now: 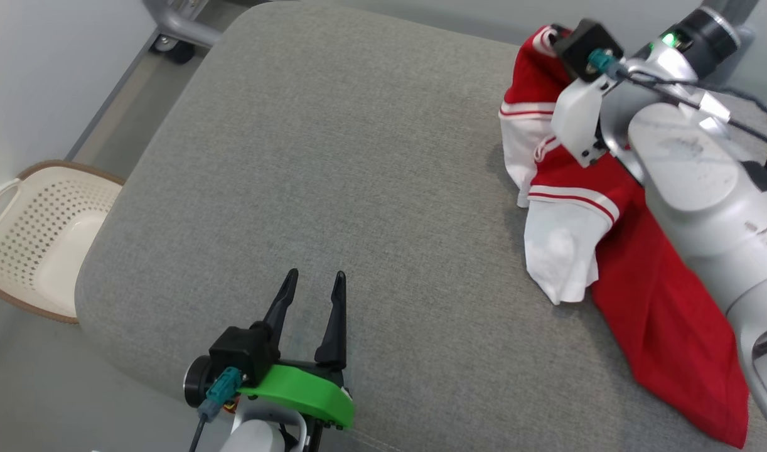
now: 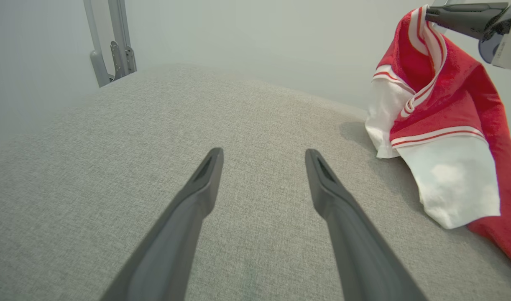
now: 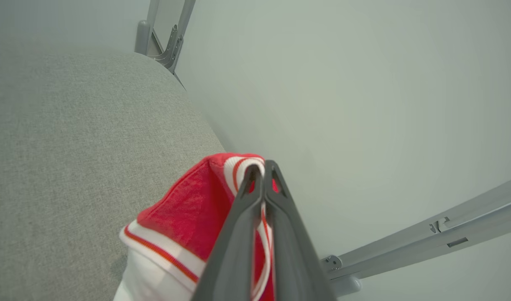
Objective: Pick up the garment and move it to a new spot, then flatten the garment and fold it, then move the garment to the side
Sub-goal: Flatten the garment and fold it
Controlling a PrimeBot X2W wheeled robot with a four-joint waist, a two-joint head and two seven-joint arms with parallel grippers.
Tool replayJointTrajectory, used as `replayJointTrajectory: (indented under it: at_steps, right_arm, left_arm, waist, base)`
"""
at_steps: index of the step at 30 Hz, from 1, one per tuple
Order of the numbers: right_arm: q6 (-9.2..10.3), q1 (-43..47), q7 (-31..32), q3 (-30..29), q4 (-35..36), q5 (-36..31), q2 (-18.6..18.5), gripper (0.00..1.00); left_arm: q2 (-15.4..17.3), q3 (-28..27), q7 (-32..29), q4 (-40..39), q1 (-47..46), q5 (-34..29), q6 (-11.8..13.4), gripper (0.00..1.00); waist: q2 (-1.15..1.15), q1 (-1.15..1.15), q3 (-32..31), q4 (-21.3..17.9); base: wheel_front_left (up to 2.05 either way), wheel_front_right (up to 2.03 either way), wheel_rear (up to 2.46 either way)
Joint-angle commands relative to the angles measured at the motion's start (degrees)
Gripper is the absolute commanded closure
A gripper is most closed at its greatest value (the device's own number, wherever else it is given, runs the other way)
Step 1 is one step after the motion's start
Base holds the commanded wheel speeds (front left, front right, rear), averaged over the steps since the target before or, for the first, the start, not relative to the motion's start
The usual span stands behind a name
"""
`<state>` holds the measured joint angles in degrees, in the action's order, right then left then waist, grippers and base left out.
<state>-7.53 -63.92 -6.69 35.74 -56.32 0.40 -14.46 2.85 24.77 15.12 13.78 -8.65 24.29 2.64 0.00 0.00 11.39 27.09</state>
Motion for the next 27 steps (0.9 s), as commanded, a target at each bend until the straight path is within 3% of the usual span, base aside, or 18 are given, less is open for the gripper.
replayJointTrajectory:
  at_steps: [1, 7, 8, 9, 10, 17, 27]
  right_arm:
    - [0.08, -2.1, 0.5, -1.3, -1.7, 0.9, -0.2, 1.00]
    - [0.08, -8.4, 0.6, -6.8, -7.6, 0.8, 0.7, 0.98]
    - [0.08, -8.6, 0.8, -7.2, -8.8, 0.4, 0.9, 0.62]
    - [0.07, -8.7, 1.1, -7.3, -9.9, 0.0, 1.1, 0.13]
    - [0.08, -9.3, 0.8, -7.6, -10.7, -0.2, 1.3, 0.00]
    - [0.08, -8.5, -2.5, -9.0, -14.2, -2.4, -0.1, 0.00]
    - [0.07, -2.8, -8.1, -8.0, -11.5, -0.4, 2.1, 0.00]
  left_arm:
    - [0.1, 0.7, 0.0, -0.1, -0.8, 0.4, 0.3, 0.00]
    - [0.1, 2.7, 0.0, -1.1, -1.3, 2.3, 1.6, 0.00]
    - [0.1, 2.8, 0.0, -1.4, -1.3, 2.6, 1.9, 0.00]
    - [0.1, 2.9, 0.0, -1.5, -1.3, 2.8, 2.1, 0.00]
    - [0.1, 3.0, 0.0, -1.7, -1.3, 2.8, 2.2, 0.00]
    - [0.1, 3.6, 0.0, -0.9, -1.7, 2.5, 2.0, 0.00]
    - [0.1, 0.8, 0.0, 0.4, -2.2, -0.4, 1.1, 0.00]
  waist:
    - [0.00, 0.00, 1.4, 3.2]
    - [0.00, 0.00, 3.1, 5.7]
    - [0.00, 0.00, 3.4, 5.8]
    - [0.00, 0.00, 3.5, 5.8]
    - [0.00, 0.00, 3.6, 5.8]
    - [0.00, 0.00, 2.9, 5.3]
    - [0.00, 0.00, 1.2, -2.9]
  base:
    - [0.00, 0.00, 0.00]
    - [0.00, 0.00, 0.00]
    - [0.00, 0.00, 0.00]
    - [0.00, 0.00, 0.00]
    - [0.00, 0.00, 0.00]
    - [0.00, 0.00, 0.00]
    - [0.00, 0.00, 0.00]
